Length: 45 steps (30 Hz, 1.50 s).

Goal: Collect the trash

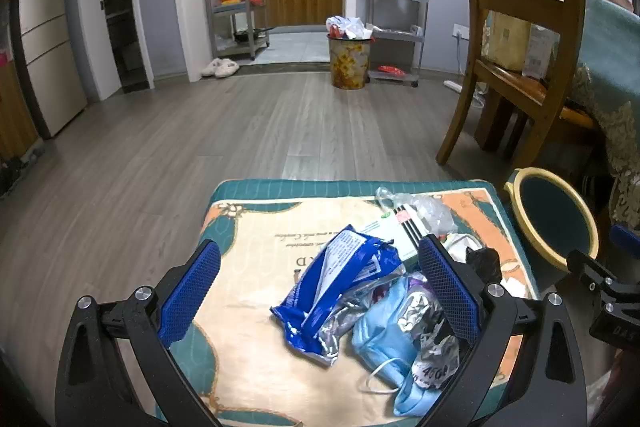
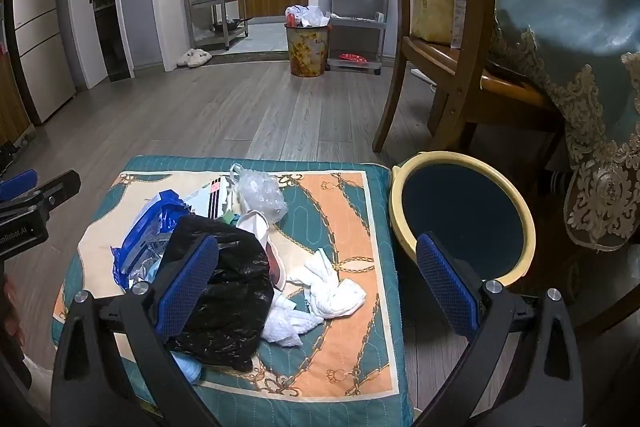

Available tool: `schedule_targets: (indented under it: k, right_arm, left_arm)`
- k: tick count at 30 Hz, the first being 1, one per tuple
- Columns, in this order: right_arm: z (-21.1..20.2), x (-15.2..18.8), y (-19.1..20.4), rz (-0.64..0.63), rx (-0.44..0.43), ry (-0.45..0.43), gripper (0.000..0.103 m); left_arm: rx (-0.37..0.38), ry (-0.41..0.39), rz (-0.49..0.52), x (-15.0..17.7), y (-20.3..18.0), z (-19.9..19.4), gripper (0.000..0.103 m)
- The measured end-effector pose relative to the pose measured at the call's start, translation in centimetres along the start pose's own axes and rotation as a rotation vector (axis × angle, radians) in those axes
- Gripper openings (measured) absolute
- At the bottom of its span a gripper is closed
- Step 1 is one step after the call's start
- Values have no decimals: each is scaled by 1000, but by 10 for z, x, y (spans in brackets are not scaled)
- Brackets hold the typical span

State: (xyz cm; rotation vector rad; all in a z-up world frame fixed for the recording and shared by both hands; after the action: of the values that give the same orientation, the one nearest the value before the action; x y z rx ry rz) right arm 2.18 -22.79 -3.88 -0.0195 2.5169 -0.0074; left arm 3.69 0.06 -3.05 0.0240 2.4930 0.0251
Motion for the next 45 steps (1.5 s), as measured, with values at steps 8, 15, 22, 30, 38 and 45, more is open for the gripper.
schedule_targets:
  k: [8,15,22,30,38,45]
  right_arm:
    - [1,1,-1,-1,4,4,97]
    - [1,1,0,-3,10,8,97]
    - [1,0,-1,-1,9,8,97]
    - [1,0,-1,-1,9,7,97]
    - [1,0,-1,-2,9,8,97]
    - [1,0,-1,-2,9,8,97]
  left_arm:
    - [2,2,1,3,6,2,98]
    - [0,3,4,5,7,4,98]
    - [-2,6,5,5,6,5,98]
    - [-4,7,7,7,4,6,98]
    - [-7,6,9,10,4,8,98]
    - [-6,9,8,8,3,7,98]
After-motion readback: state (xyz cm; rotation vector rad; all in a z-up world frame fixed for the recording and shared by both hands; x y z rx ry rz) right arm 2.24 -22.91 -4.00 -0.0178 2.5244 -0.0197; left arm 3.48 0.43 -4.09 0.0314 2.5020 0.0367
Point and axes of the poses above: each gripper's, at about its wrist camera, not at the fingertips, and z roughly the way its jaws point, y to its left, x to its underside, the point moved 4 cm from there along z, roughly the way its jaws point, and after that the axes turned 12 degrees about y, right-handed, at the moved point
